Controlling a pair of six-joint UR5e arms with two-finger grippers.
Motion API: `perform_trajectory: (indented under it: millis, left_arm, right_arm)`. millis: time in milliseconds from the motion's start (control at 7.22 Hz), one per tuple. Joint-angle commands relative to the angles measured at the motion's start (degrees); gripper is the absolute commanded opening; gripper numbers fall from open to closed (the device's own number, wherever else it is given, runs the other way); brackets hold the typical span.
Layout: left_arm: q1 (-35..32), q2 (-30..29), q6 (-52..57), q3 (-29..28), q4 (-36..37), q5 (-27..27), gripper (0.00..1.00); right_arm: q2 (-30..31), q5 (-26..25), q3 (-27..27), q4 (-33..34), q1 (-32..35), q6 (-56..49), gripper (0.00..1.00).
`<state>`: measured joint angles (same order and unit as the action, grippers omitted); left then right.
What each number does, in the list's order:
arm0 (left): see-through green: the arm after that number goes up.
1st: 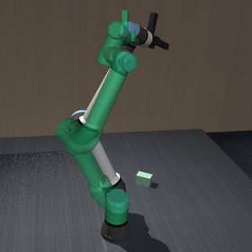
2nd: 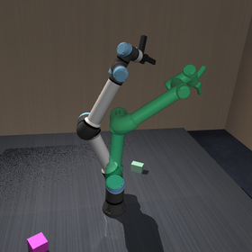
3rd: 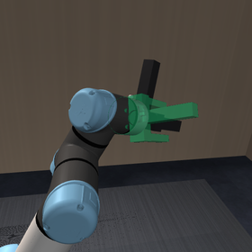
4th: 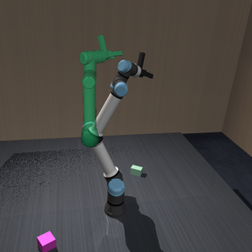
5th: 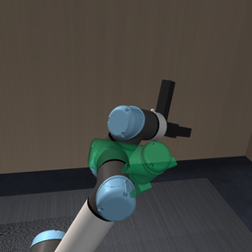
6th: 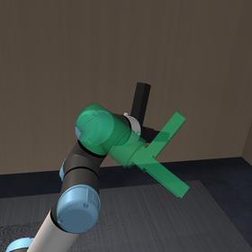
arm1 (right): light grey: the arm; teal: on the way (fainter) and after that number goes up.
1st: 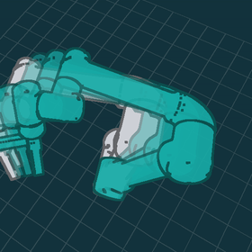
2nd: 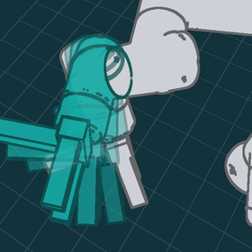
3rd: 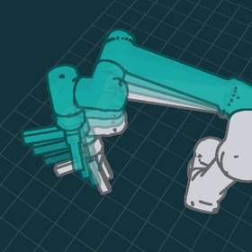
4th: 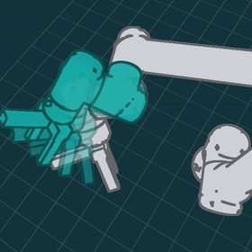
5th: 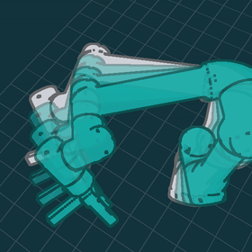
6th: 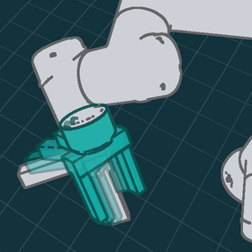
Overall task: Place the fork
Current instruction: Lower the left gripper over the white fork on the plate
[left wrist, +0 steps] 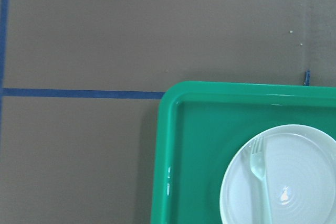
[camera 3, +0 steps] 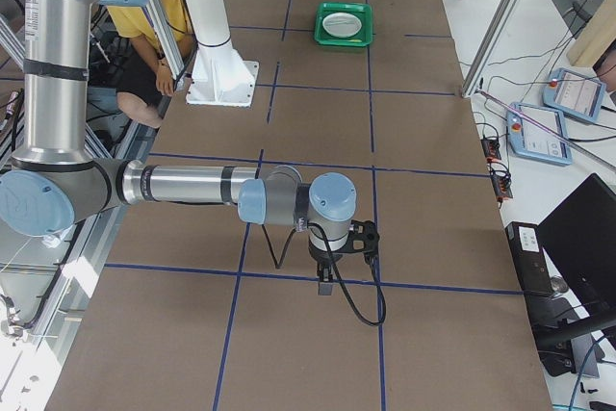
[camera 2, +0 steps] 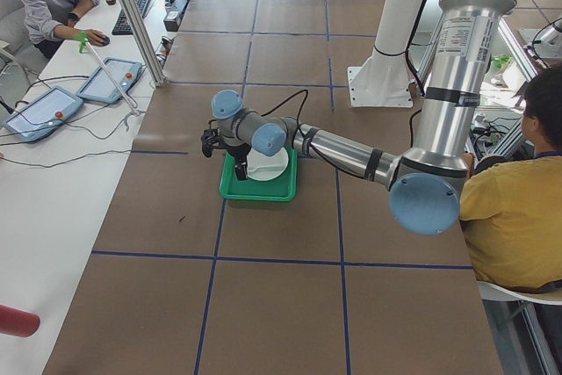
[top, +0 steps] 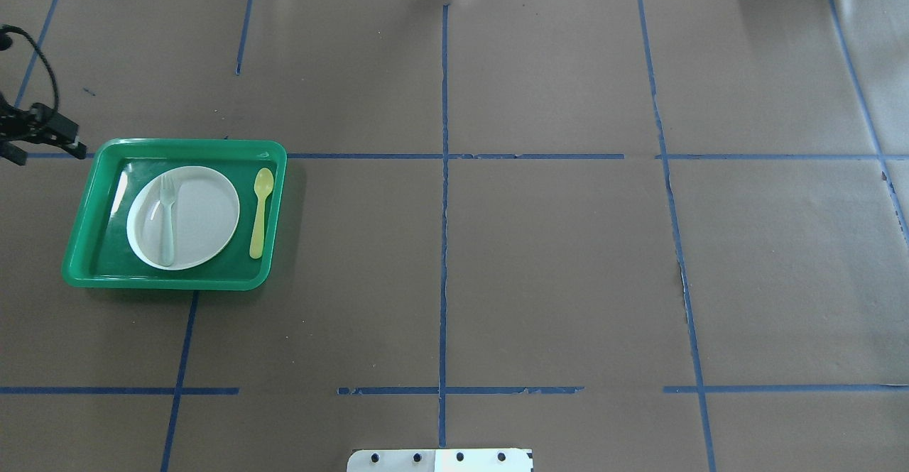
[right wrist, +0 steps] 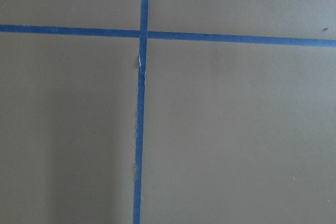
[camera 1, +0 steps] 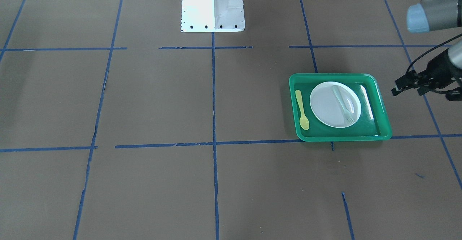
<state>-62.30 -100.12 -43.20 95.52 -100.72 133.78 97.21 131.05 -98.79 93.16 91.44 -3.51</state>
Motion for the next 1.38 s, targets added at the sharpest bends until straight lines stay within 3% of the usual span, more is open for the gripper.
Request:
perform_trajectory:
  millis: [0,138,554,1246]
  left_arm:
    - [6.2,-3.4,-5.0,-4.0,-0.3,-1.5,0.96]
    - [8.1,-4.8,-5.3,-6.1,-0.3,-1.8,0.96]
    - [9.5,-4.8,-5.2,-6.3,-0.4,-2.2,0.82]
    - [11.0,-4.7,-5.0,-7.3,-0.5,-2.2,0.7]
  right_arm:
    - [0.0,0.0,0.0,0.0,0.0,0.0,1.0]
    - [0.0,0.0,0.0,0.0,0.0,0.0,1.0]
    - [0.0,0.0,0.0,0.0,0.0,0.0,1.0]
    - [0.0,0.0,0.0,0.0,0.0,0.1,1.0]
